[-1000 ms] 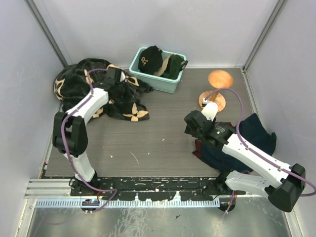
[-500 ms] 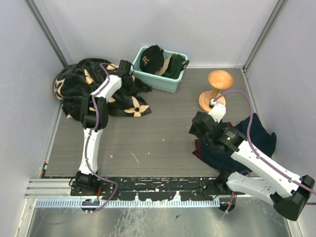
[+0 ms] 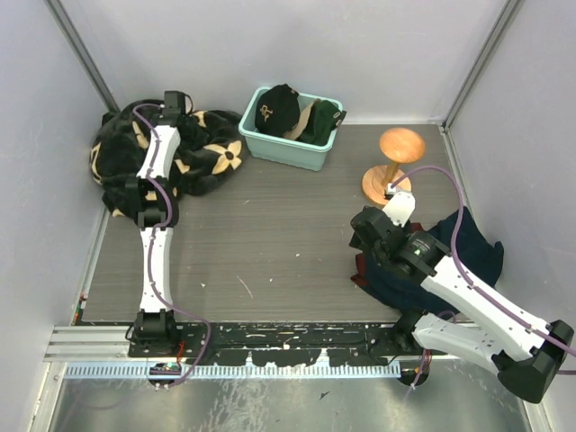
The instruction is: Stack the hats
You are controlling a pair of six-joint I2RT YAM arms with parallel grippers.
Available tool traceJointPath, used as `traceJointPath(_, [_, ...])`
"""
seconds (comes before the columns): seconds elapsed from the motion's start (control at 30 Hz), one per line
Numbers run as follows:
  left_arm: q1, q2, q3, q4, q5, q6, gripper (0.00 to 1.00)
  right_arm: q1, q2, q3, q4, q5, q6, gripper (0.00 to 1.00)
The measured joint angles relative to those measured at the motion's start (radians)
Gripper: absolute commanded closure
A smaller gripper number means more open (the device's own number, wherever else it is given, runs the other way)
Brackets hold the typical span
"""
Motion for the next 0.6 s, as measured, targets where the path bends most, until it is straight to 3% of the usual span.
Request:
traceJointPath(0.13, [0.021, -0.001, 0.016, 0.034, 0.036, -0.01, 0.98, 0.0, 0.057, 0.019, 0.0, -0.002, -0.004, 0.36])
traceJointPath(0.37, [0.039, -0.031, 0.002, 0.125, 0.083, -0.042, 0.76, 0.0, 0.053, 0.051, 0.002, -0.003, -0.011, 0.36])
traceJointPath(0.5, [0.063, -0.172, -0.124, 0.231, 0.061, -0.035, 0.62, 0.0, -0.001, 0.054, -0.004, -0.004, -0.011, 0.36])
traceJointPath(0.6, [0.081, -0.306, -0.19, 0.29, 0.013, -0.014, 0.6, 0.0, -0.039, 0.069, -0.013, 0.003, -0.014, 0.36])
